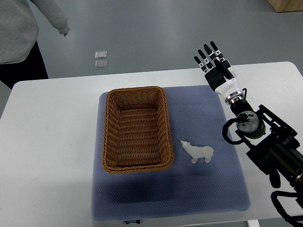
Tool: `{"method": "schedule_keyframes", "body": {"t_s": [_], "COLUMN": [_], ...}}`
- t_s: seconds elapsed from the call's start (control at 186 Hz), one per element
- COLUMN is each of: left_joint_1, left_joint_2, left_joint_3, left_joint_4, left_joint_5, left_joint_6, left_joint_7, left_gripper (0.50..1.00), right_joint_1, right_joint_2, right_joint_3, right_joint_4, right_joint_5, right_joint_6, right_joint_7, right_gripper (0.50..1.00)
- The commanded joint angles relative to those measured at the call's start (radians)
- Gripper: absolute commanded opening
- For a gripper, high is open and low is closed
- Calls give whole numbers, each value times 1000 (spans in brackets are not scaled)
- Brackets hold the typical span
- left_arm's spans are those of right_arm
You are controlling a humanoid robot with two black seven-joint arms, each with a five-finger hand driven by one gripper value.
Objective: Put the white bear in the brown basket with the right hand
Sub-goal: 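Swing the right hand over the mat toward the white bear figurine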
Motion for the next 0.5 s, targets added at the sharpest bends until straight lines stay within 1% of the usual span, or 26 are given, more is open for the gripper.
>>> {"method": "schedule_keyframes", "body": {"t_s": [0.0, 0.172, 0.279, 0.441, 0.494], "left_joint_1": [0, 0, -1, -1, -1], "left_joint_2": [0, 0, 0, 0, 0], "left_joint_3": [1, -2, -2, 0, 0], "left_joint_4": [-2, 0, 0, 0, 0], "left_joint_5": [0, -1, 0, 0, 0], "left_joint_6": [0, 0, 0, 0, 0], "left_joint_7": [0, 0, 0, 0, 0], "left_gripper": [1000, 1000, 1000, 1000, 1000], "right_joint_1": [0, 3, 11, 28, 37], "right_joint_2": [0, 0, -2, -29, -65], "right_joint_3": [-1, -5, -51, -108, -134], "right_joint_4": [0, 0, 2, 31, 54], "right_joint_5": [0, -2, -12, -18, -40], "right_joint_6": [0, 0, 0, 0, 0], "right_joint_7": [0, -3, -5, -14, -15], "right_gripper": [928, 928, 928, 928, 928]}}
